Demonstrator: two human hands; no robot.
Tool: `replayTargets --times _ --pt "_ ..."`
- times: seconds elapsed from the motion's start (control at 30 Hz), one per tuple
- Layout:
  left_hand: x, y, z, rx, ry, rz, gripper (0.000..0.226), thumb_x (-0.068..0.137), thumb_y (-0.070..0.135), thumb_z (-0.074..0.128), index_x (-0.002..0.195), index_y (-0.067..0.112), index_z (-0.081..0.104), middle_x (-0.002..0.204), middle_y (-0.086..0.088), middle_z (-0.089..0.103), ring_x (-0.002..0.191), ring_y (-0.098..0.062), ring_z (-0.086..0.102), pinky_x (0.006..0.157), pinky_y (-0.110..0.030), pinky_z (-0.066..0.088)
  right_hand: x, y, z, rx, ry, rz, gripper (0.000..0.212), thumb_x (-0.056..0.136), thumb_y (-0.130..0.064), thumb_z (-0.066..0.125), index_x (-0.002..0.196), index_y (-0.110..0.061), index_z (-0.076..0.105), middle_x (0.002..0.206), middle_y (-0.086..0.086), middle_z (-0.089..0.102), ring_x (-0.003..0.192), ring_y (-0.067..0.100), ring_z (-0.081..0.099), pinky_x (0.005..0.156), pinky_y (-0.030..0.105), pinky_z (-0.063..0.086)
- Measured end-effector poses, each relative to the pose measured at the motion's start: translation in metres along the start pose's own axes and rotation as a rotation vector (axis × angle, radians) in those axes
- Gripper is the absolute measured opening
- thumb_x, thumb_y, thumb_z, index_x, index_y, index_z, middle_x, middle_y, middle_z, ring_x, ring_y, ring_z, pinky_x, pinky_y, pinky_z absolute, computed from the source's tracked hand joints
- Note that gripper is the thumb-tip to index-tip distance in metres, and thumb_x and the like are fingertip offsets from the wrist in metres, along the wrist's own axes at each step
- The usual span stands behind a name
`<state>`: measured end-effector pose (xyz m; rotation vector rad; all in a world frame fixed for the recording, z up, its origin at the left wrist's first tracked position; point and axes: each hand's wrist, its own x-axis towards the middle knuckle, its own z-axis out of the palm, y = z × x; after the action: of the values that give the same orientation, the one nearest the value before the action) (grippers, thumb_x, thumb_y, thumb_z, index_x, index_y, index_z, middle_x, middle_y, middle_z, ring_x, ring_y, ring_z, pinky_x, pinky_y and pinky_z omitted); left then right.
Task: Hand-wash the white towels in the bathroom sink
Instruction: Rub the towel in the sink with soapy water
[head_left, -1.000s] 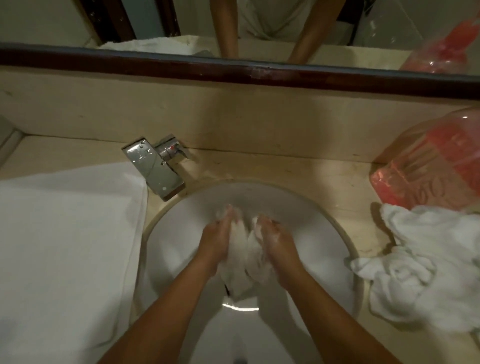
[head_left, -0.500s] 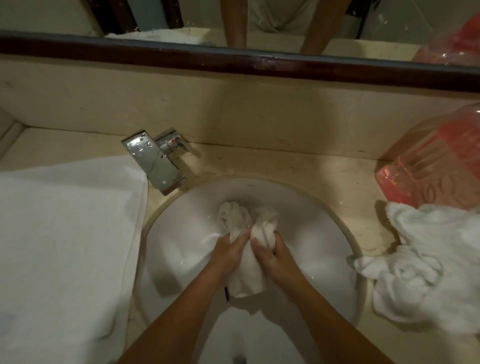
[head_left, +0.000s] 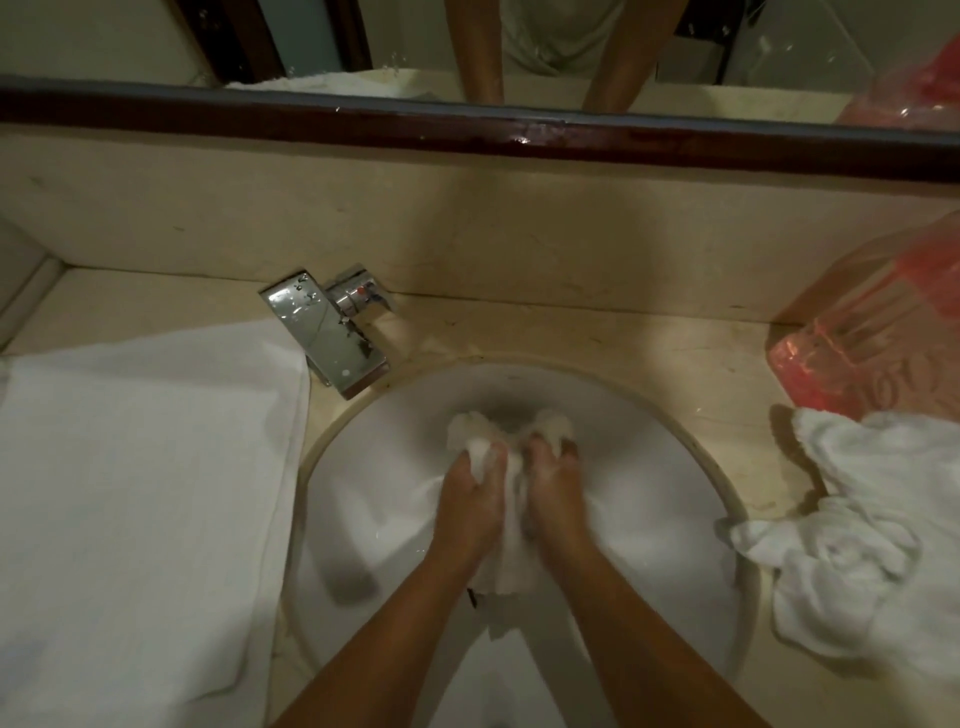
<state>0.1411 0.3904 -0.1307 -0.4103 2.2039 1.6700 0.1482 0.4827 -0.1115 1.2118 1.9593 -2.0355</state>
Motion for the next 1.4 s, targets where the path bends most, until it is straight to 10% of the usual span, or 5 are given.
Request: replayTargets --times 0.37,0.8,1.0,1.23,1.4 --pt "0.021 0.019 0.014 0.06 0.122 0.032 0.045 0.108 0.05 0.044 0.094 0.017 0.071 0.082 -0.004 0.073 0.079 -0.02 0.071 0.074 -0.038 0.057 -0.005 -0.007 0.008 -0.066 -0.004 -0.06 0.036 0.114 -0.037 0.039 0.107 -0.015 0.067 0.099 0.004 0.072 0.092 0.018 0.069 0.08 0.028 0.053" --pt "-0.011 0.045 0.017 -0.201 0.025 -0.022 0.058 0.112 0.035 0.039 0.088 -0.014 0.058 0.082 0.008 0.066 0.081 -0.017 0.065 0.065 -0.014 0.044 -0.009 -0.016 0.004 -0.091 0.04 -0.058 0.035 0.112 -0.038 0.042 0.112 -0.016 0.069 0.103 0.004 0.072 0.097 0.023 0.069 0.088 0.038 0.054" --pt "0.018 0.04 0.009 -0.074 0.136 -0.03 0.044 0.109 0.042 0.045 0.081 0.019 0.07 0.076 0.0 0.072 0.074 -0.018 0.069 0.062 -0.03 0.049 -0.017 -0.012 0.012 -0.146 -0.024 -0.145 0.037 0.113 -0.041 0.041 0.109 -0.017 0.069 0.104 0.006 0.073 0.097 0.023 0.07 0.086 0.039 0.054" --pt "0.027 0.013 -0.013 -0.133 0.028 -0.243 0.062 0.097 0.066 0.054 0.123 0.012 0.07 0.106 -0.006 0.077 0.099 -0.025 0.074 0.09 -0.041 0.061 0.001 -0.001 -0.017 0.043 -0.123 -0.009 0.027 0.107 -0.042 0.056 0.124 -0.024 0.069 0.11 -0.004 0.078 0.1 0.014 0.075 0.086 0.033 0.061" --pt "0.011 -0.009 -0.003 -0.167 0.07 -0.256 0.089 0.072 0.073 0.077 0.136 0.023 0.04 0.12 0.002 0.064 0.105 -0.021 0.069 0.092 -0.043 0.06 -0.002 0.044 -0.005 0.11 -0.21 0.057 0.066 0.096 -0.059 0.067 0.154 -0.04 0.043 0.138 -0.005 0.068 0.12 0.018 0.071 0.1 0.047 0.061"
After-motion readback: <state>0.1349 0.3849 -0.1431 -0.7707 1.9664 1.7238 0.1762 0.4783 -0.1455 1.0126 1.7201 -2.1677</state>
